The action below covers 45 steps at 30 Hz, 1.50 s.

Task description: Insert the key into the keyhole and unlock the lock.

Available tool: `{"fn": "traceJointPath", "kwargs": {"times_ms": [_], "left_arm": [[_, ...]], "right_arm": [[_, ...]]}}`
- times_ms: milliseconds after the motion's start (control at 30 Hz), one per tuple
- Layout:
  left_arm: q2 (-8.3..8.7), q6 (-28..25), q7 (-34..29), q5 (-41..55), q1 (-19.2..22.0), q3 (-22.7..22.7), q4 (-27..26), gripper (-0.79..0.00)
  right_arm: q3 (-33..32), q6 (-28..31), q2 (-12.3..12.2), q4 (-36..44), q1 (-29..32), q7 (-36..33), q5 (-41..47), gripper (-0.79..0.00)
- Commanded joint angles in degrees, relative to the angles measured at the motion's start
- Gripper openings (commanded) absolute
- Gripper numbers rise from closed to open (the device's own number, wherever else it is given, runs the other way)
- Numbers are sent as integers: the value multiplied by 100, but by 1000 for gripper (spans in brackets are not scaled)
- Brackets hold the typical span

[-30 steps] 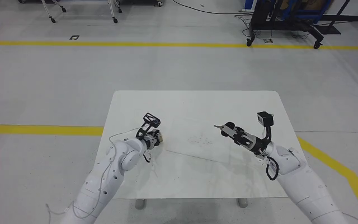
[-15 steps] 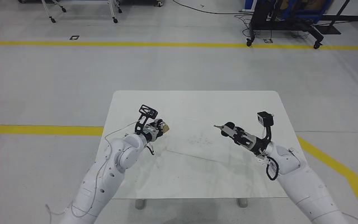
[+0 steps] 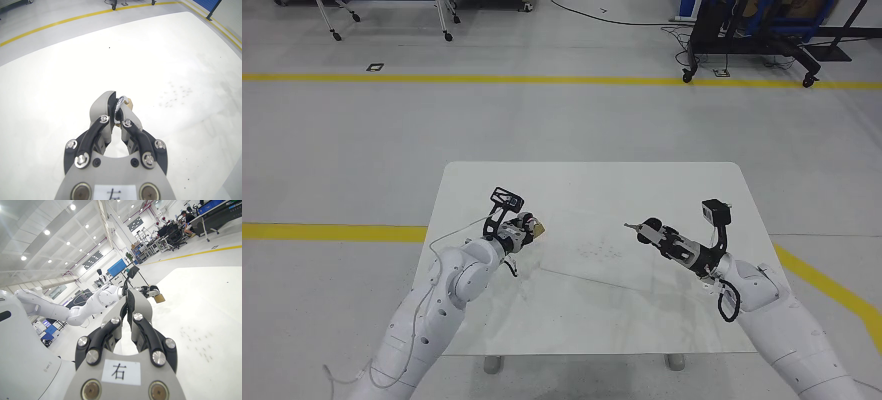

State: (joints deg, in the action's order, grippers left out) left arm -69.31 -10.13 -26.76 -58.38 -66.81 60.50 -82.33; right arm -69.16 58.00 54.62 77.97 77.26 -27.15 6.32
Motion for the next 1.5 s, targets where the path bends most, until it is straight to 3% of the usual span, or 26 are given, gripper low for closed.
{"fn": "traceJointPath", "kwargs": {"times_ms": [0, 267, 367, 567, 733, 1100, 1300, 1367, 1467], "left_arm": [[0, 0, 0, 0, 0, 0, 0, -785], [-5, -2, 75, 58, -13, 9, -42, -785], [-44, -145, 215, 659, 17, 65, -74, -785], [-172, -653, -529, 2220, 675, -16, 434, -785], [-288, -576, -1041, 3090, 1151, -185, 898, -785], [-296, -569, -1014, 3279, 1083, -173, 914, -785], [-479, -541, -1912, 5855, 1353, -200, 1685, -785], [-607, -415, -2392, 6994, 1581, -309, 2205, -785], [-748, -179, -2867, 7710, 1935, -497, 2889, -785]], "right_arm": [[0, 0, 0, 0, 0, 0, 0, -785], [0, 0, 0, 0, 0, 0, 0, -785], [0, 0, 0, 0, 0, 0, 0, -785], [0, 0, 0, 0, 0, 0, 0, -785], [0, 0, 0, 0, 0, 0, 0, -785], [0, 0, 0, 0, 0, 0, 0, -785], [0, 0, 0, 0, 0, 0, 0, -785], [0, 0, 0, 0, 0, 0, 0, -785], [30, -190, 17, 101, -6, 64, -102, -785]]}}
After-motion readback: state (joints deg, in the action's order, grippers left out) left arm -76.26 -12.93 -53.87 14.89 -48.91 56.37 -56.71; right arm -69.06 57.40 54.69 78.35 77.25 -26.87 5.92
